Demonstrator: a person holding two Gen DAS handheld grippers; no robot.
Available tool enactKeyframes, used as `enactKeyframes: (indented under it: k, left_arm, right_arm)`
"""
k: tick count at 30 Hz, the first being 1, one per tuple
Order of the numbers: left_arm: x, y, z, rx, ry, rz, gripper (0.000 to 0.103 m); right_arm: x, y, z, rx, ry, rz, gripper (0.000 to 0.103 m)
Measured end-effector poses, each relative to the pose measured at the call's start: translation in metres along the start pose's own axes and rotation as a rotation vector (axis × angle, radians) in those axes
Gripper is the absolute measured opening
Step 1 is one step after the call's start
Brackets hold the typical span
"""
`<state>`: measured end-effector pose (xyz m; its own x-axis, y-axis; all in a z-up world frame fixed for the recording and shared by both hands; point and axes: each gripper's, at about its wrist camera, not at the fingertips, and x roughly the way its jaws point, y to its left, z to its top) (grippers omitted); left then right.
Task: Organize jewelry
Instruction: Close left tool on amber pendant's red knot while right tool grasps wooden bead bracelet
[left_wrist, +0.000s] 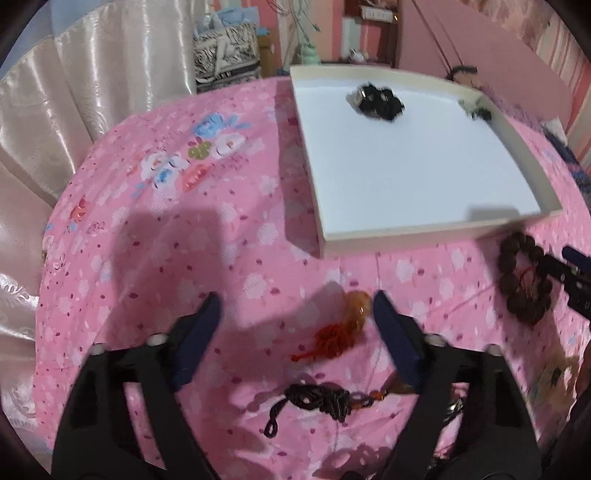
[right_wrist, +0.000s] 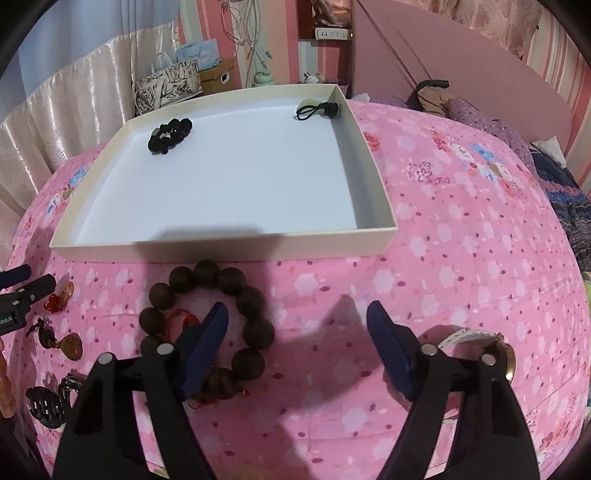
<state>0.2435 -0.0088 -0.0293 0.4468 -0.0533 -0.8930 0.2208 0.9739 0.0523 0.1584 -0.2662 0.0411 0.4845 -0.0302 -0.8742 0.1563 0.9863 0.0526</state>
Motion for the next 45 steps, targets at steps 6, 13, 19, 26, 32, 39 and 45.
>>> enactKeyframes:
  k: [6,13,19,26,32,39,45]
  left_arm:
    - [0.006,-0.004,-0.003,0.018,0.048,-0.023,0.051]
    - [0.005,-0.01,-0.006,0.037,0.083,-0.096,0.029]
    - [0.01,-0.018,-0.01,0.063,0.102,-0.087,0.027]
    - [0.008,-0.016,-0.011,0.064,0.099,-0.087,0.021]
    - [0.01,-0.015,-0.01,0.05,0.088,-0.09,0.018]
    - [0.01,-0.012,-0.01,0.017,0.082,-0.094,0.017]
    - [0.009,-0.014,-0.012,0.02,0.071,-0.072,0.016]
  right_arm:
    - [0.003,0.004,-0.002,-0.009,0.021,0.011,0.065]
    - [0.007,0.002,-0.004,0.001,0.039,0.032,0.062]
    - [0.009,0.002,-0.006,0.003,0.049,0.041,0.055]
    - [0.009,0.004,-0.007,-0.003,0.046,0.04,0.049]
    - [0.011,0.011,-0.008,-0.028,0.027,0.013,0.048]
    - [0.011,0.015,-0.009,-0.049,0.006,0.003,0.041]
    - [0.01,0.015,-0.008,-0.033,0.003,0.036,0.022]
